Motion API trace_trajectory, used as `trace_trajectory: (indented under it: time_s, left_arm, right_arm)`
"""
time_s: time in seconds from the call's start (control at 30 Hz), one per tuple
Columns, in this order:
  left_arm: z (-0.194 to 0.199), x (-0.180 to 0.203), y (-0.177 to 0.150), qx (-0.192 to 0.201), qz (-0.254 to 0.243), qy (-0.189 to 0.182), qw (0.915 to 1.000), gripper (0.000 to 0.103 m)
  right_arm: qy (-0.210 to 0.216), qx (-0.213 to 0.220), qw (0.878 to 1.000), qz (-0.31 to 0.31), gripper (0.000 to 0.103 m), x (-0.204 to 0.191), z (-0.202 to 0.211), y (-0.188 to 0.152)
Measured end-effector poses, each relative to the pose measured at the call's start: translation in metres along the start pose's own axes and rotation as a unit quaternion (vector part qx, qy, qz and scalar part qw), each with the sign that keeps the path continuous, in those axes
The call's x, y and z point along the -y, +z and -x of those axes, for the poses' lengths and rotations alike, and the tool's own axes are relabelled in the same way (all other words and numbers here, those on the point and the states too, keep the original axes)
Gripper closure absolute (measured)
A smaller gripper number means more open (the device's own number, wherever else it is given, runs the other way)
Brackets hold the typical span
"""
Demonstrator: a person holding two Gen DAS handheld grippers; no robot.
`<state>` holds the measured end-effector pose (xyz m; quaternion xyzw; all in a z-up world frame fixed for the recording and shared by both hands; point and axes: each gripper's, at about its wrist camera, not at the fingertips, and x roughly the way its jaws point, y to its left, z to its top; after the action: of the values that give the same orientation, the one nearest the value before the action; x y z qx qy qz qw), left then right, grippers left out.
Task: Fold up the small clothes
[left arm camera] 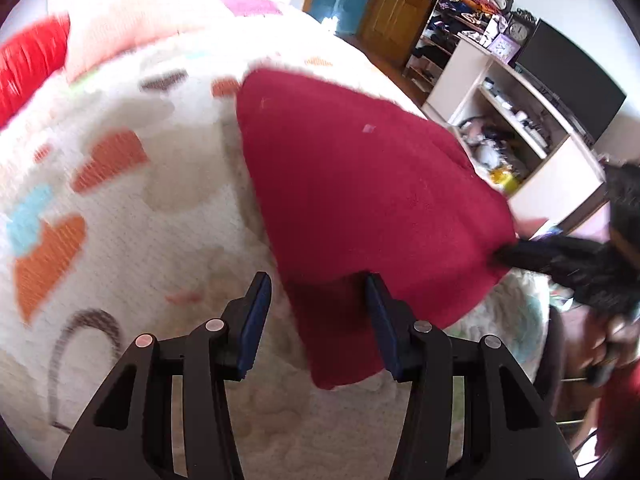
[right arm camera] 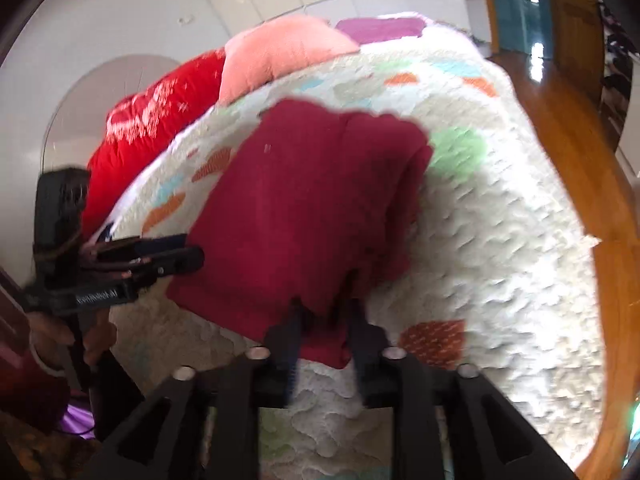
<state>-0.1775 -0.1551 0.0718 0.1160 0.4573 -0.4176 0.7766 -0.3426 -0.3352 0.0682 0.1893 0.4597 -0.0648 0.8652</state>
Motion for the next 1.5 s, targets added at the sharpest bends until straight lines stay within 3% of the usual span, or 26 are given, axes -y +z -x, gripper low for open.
trace_trajectory:
  time_s: [0.13,0.27,0.4,0.5,0.7,0.9,1.07,1.2,1.3,1.33,1.37,1.4,1.47,1.5]
  left_arm:
    - [0.01,0.001,0.019,0.032,-0.005,0.022,0.9992,0.055]
    - [-0.006,-0.002,0.036,0.032,0.006,0.038,0.9987,0.055]
    - [-0.028,-0.006,0.046,0.024,0.014,0.055,0.9981,0.055]
    - [-0.035,-0.006,0.051,0.023,0.015,0.058,0.998,0.054]
    - [-0.051,-0.008,0.056,0.023,0.011,0.069,0.9973,0.045]
    - [-0.049,-0.006,0.053,0.028,0.01,0.076,0.9966,0.044]
    - [-0.049,-0.007,0.051,0.031,0.017,0.076,0.9965,0.044]
    - [-0.049,-0.004,0.048,0.034,0.02,0.075,0.9964,0.042]
    - [-0.045,-0.007,0.046,0.031,0.042,0.059,0.9969,0.042]
    - [-0.043,-0.009,0.046,0.025,0.05,0.045,0.9974,0.042]
    - [-0.038,-0.013,0.046,0.017,0.064,0.022,0.9975,0.042]
    - [-0.035,-0.015,0.045,0.015,0.072,0.006,0.9972,0.042]
    - [-0.03,-0.02,0.043,0.017,0.088,-0.024,0.9957,0.034]
    - [-0.029,-0.022,0.043,0.02,0.094,-0.033,0.9948,0.031]
  right_arm:
    - [-0.006,0.07,0.997,0.013,0.068,-0.006,0.035,0.025]
    - [0.011,0.107,0.994,0.012,0.068,-0.016,0.026,0.048]
    - [0.013,0.078,0.997,-0.009,0.07,-0.011,-0.028,0.067]
    - [-0.011,0.048,0.999,-0.017,0.071,-0.002,-0.059,0.077]
    - [-0.029,0.034,0.999,-0.013,0.073,0.009,-0.092,0.085]
    - [-0.026,0.022,0.999,-0.013,0.073,0.002,-0.072,0.087]
    - [-0.005,0.041,0.999,-0.005,0.071,-0.019,-0.027,0.056]
    - [-0.026,0.027,0.999,-0.007,0.071,-0.015,-0.042,0.024]
    - [-0.011,0.039,0.999,-0.025,0.071,-0.011,-0.037,0.023]
    - [-0.005,0.045,0.999,-0.03,0.068,-0.01,-0.031,0.025]
    - [0.005,0.062,0.997,-0.04,0.052,-0.007,-0.021,0.027]
    - [0.009,0.077,0.996,-0.049,0.028,-0.004,-0.013,0.028]
    - [0.004,0.102,0.993,-0.067,0.015,0.006,-0.003,0.029]
    - [0.001,0.104,0.992,-0.074,0.015,0.013,-0.004,0.03]
